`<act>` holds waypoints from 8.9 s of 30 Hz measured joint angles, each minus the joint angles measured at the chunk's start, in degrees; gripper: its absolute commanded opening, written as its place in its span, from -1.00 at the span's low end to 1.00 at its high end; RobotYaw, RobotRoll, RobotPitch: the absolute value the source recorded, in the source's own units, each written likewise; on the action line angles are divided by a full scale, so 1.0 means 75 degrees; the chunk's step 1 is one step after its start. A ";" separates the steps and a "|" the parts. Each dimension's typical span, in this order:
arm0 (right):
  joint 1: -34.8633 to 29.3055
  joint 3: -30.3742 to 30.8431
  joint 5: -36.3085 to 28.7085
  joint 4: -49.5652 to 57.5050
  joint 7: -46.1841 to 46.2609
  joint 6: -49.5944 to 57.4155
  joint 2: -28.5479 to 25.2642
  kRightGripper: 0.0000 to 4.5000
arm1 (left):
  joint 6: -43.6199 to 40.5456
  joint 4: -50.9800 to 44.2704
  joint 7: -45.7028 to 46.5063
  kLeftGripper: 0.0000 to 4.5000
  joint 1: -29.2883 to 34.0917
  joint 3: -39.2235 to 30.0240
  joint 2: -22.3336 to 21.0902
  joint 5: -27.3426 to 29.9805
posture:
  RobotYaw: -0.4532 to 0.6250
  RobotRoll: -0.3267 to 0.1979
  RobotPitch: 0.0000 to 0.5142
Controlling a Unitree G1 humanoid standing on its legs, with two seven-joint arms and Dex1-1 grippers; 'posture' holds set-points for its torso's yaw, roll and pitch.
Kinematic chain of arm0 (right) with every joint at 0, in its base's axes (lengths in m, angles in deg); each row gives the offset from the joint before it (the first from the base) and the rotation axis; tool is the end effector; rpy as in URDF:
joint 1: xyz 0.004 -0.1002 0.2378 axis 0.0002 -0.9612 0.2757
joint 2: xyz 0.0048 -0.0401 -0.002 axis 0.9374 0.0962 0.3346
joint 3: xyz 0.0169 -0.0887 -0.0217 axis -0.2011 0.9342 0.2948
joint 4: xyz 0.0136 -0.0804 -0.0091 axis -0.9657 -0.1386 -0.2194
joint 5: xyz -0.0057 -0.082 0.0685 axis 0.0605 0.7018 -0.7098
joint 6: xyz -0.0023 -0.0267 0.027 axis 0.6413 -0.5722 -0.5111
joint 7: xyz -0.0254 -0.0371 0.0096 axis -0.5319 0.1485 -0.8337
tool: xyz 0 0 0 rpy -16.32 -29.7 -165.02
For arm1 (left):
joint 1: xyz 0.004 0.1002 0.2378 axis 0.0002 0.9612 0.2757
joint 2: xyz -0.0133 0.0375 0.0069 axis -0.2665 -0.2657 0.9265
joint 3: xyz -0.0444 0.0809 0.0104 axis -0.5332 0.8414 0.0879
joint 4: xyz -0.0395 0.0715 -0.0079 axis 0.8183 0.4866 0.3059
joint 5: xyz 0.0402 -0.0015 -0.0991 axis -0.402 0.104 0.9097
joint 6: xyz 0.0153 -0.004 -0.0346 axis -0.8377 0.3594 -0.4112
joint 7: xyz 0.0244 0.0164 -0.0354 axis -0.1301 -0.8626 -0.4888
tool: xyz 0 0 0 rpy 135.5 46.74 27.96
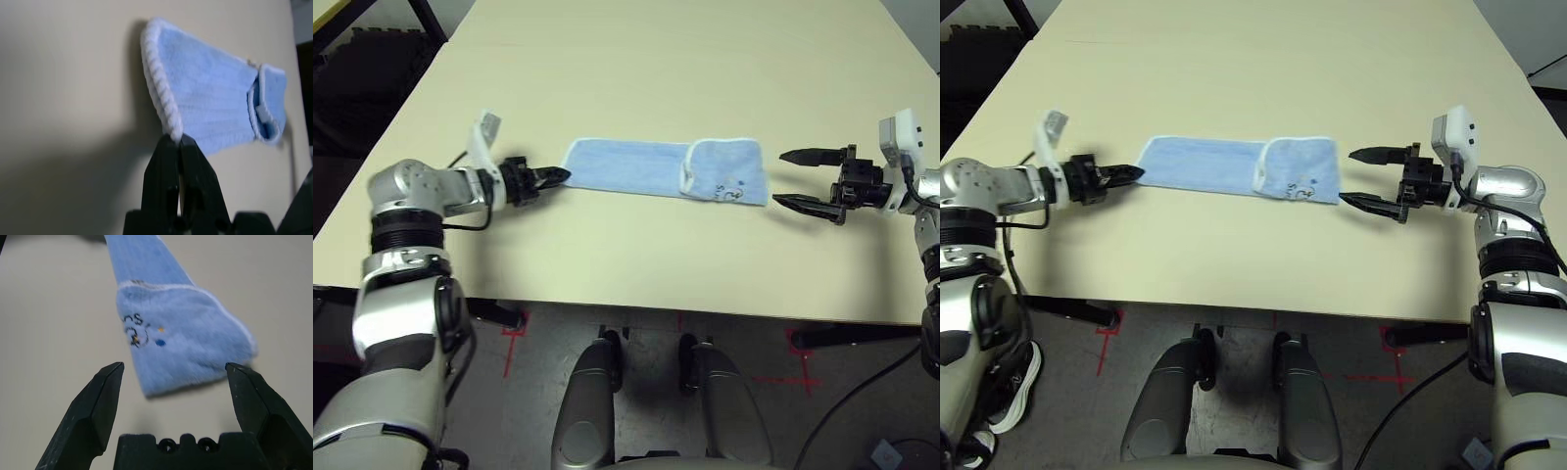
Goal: Fold the towel and set it aside.
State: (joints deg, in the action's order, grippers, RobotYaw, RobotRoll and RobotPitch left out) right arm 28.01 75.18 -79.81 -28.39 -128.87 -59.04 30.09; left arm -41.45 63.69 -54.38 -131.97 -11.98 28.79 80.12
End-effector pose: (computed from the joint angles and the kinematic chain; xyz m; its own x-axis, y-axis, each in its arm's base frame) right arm 0.3099 -0.3197 0.1949 0.4494 0.8808 -0.1491 -0.8487 0.3689 -0.3790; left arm 0.3071 0.2970 0.2244 0.6745 -0.6301 -0.3847 0.3494 0.7315 -0.5855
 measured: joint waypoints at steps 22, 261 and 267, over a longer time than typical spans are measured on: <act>0.0001 0.0005 0.0003 -0.0014 0.0033 0.0140 0.0152 1.00 | 0.1162 -0.1123 -0.1984 -0.99 -0.1301 0.1301 -0.0209 -0.0675 | 0.06 0.25 -0.22; 0.0641 -0.0360 -0.1585 0.1103 0.3362 1.0990 0.0428 0.98 | 0.9427 -0.0310 -0.4819 1.00 0.0787 0.0963 0.2209 -0.2016 | 0.01 0.25 -0.12; 0.0862 -0.0240 -0.1578 0.1104 0.3452 1.0989 0.0822 0.98 | 0.9800 -0.0309 -0.4921 1.00 0.0788 0.0960 0.2200 -0.2008 | 0.02 0.25 -0.10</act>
State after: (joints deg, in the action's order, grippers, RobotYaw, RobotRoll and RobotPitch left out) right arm 34.47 73.38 -91.64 -20.11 -102.98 23.38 36.25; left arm 32.05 61.38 -91.28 -126.06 -4.77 45.29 65.06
